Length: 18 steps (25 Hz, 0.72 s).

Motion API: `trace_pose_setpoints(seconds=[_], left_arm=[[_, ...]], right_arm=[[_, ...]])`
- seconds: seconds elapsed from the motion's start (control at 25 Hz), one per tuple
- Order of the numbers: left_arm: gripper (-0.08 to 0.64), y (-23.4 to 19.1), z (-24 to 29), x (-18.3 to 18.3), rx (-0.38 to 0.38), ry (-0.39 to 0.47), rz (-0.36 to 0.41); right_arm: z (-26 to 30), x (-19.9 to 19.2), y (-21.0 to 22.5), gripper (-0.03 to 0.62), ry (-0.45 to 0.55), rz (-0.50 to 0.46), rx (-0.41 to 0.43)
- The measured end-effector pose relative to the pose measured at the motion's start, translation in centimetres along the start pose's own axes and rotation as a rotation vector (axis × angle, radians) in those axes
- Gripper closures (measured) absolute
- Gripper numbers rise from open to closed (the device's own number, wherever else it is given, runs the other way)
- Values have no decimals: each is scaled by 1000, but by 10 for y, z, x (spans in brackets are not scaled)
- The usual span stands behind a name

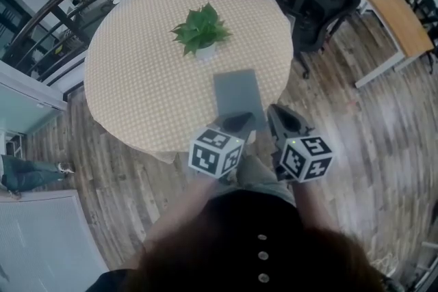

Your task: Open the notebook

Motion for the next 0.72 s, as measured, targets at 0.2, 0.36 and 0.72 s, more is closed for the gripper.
trace_pose_setpoints(seconds=[0.2,0.36,0.72], left_arm=[[549,1,12,5,14,-8,-13],[549,7,20,6,33,-12,-18],[547,16,31,-6,84,-86,70]], right_arm=[[1,3,13,581,-28,-6,23],[-1,5,26,581,-49,-8,38],[-7,-10,44,581,-89,34,67]])
Point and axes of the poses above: the fingertips, and each gripper's own axes: z forward along the fingers, y to its right, x out of its top, the point moved 9 cm from there along -z, backward along the fingers
